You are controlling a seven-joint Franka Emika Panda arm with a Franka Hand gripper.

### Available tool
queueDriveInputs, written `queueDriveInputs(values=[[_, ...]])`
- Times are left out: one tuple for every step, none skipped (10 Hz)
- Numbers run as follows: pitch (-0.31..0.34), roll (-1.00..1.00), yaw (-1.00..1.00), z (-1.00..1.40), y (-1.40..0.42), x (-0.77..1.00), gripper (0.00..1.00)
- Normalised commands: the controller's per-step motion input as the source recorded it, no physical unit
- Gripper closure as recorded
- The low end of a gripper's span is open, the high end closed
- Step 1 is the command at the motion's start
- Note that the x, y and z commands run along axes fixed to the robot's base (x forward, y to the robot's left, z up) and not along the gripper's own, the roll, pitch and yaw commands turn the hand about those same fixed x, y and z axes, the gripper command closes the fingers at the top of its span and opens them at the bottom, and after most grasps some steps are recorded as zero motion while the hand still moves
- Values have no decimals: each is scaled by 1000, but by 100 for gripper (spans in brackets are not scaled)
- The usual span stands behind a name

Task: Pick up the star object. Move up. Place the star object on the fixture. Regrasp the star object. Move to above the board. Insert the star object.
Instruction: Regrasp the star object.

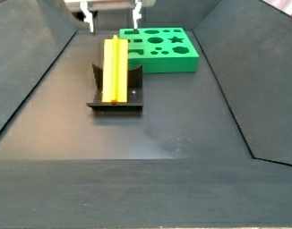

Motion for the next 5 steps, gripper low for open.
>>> queueDriveInputs(values=[[-74,57,-49,-1000,25,75,0],[-54,61,-50,-782,15,67,0],[-32,58,-50,-617,11,60,0],[-11,55,-39,-403,5,61,0],[0,58,-34,-299,5,61,0]])
